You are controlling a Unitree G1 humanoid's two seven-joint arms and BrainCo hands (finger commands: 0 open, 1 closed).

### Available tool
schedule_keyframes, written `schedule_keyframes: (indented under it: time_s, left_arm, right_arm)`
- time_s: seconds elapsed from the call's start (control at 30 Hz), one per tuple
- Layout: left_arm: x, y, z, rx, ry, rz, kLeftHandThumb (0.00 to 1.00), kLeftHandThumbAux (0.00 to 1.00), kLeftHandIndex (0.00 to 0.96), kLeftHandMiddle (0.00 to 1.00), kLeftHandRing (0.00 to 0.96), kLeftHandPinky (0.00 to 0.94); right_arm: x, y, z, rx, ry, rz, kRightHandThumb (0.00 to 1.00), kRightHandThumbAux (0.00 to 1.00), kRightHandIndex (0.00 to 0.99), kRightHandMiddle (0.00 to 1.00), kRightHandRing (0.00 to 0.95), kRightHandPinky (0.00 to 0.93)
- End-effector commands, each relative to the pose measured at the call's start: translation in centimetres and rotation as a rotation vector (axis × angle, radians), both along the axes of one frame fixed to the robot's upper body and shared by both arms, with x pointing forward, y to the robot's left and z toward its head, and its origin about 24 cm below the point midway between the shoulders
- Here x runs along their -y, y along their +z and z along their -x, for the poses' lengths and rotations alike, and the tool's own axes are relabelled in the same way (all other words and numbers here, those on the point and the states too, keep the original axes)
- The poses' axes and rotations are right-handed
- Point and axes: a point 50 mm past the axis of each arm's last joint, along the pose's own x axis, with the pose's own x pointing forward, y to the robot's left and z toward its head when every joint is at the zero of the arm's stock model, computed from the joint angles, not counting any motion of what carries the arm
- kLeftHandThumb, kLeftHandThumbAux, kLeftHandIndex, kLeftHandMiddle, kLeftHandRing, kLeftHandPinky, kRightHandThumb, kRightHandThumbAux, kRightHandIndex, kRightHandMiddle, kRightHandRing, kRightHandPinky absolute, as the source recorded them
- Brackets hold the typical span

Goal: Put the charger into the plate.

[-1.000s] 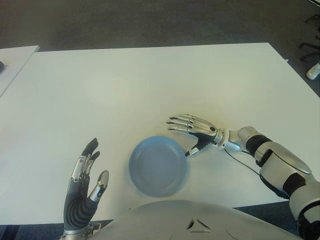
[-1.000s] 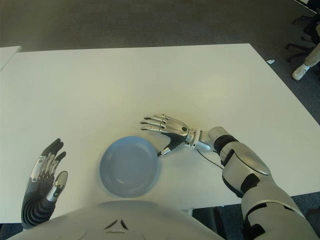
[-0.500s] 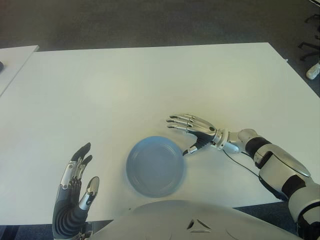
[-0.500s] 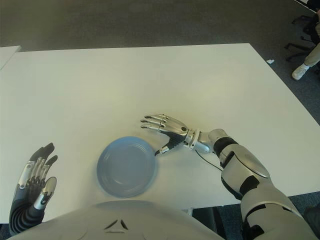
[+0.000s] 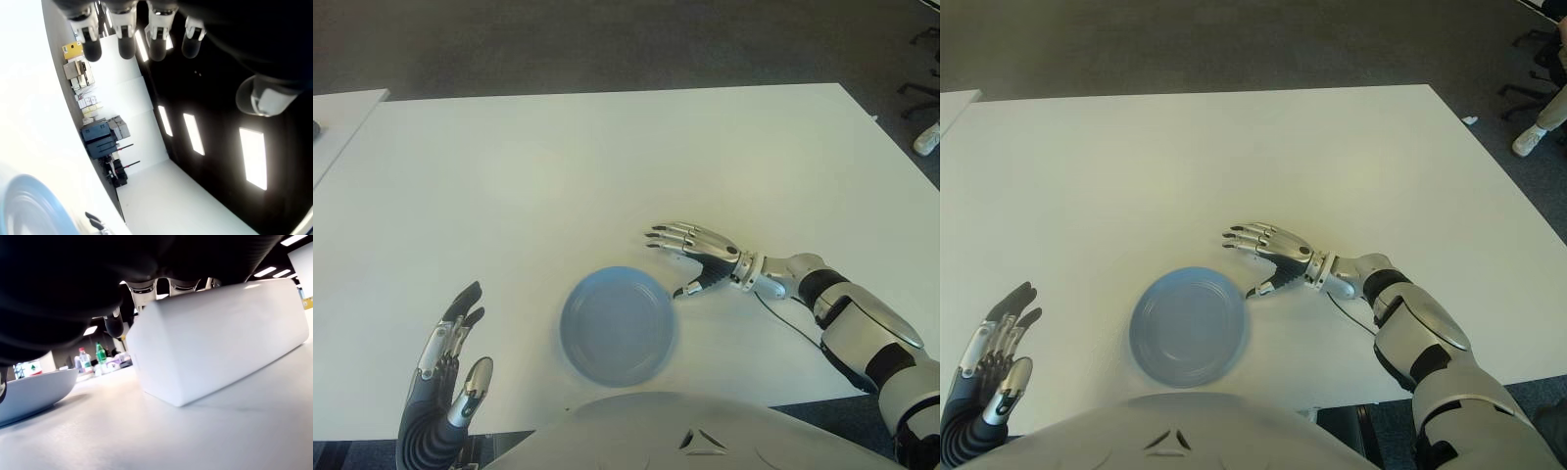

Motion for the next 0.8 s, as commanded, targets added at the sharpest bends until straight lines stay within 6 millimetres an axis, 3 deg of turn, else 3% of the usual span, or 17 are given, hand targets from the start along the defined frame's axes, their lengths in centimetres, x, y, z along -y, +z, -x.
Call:
schedule_keyframes:
  time_s: [0.03, 0.3, 0.8]
  left_arm:
    - [-0.4, 0.2, 1.2, -0.121, -0.026, -0.051, 0.234, 0.306, 0.019, 0.054, 0.014, 0.007]
    - [-0.8, 0.6, 1.2, -0.112, 0.018, -0.05, 0.258, 0.296, 0.027, 0.05, 0.013, 0.022]
    - [-1.4, -0.1, 1.0, 0.026, 0.041, -0.069, 0.214, 0.348, 0.05, 0.061, 0.031, 0.015]
  right_arm:
    - [0.8, -1.4, 0.6, -0.043, -0.072, 0.062, 0.172, 0.332, 0.0, 0.0, 0.005, 0.052]
    - [0.8, -1.5, 0.5, -0.022, -0.105, 0.038, 0.186, 0.333, 0.0, 0.0, 0.012, 0.066]
    - [0.9, -1.5, 0.7, -0.03, -0.11, 0.03, 0.178, 0.332, 0.0, 0.0, 0.008, 0.056]
